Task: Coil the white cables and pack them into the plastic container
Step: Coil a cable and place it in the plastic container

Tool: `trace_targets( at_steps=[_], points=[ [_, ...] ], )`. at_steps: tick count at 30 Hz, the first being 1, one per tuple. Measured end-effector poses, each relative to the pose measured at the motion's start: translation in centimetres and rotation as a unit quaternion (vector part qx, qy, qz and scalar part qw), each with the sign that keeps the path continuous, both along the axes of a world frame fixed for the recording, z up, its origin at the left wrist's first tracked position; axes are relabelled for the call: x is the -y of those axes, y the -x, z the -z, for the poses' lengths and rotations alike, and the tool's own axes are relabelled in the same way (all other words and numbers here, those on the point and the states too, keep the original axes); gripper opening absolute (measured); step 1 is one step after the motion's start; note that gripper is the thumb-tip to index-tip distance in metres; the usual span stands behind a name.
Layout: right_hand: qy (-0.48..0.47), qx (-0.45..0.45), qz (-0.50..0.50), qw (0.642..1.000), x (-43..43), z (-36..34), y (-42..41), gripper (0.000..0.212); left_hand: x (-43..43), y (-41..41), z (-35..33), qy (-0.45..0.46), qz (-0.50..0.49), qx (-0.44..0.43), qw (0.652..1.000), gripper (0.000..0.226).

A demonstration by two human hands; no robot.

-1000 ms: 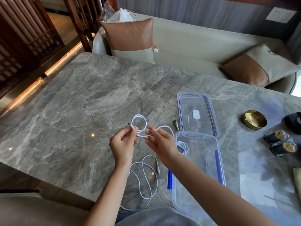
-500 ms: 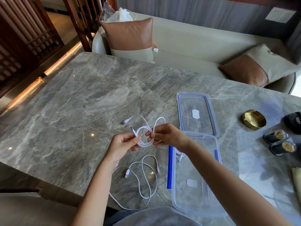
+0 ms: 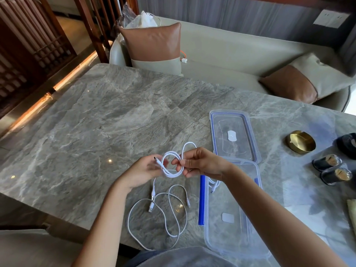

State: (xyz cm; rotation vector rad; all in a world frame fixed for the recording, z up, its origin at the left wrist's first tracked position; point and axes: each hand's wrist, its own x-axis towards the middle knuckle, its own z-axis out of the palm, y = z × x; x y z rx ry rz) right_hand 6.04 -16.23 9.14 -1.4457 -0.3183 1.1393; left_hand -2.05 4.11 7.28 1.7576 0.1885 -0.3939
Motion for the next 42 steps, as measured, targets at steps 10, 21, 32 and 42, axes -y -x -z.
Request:
trace_targets(
  at_steps=[10,21,32,42],
  points=[
    [0.030,-0.048,-0.055,0.997,1.0,0.1,0.3,0.027,3.3,-3.6,0.1,-0.111,0.067,0.131,0.983,0.022],
    [0.036,-0.010,0.065,0.997,0.6,0.9,0.0,0.012,0.6,-1.3,1.1,-0.115,-0.034,0.092,0.989,0.027],
    [0.051,0.020,0.086,0.995,0.4,1.3,0.4,0.010,-0.5,0.2,0.6,0.085,0.063,-0.080,0.991,0.019],
    [-0.004,-0.003,0.232,0.973,-0.3,1.9,0.5,0.009,3.0,0.3,1.4,0.158,-0.257,0.002,0.953,0.014]
  ],
)
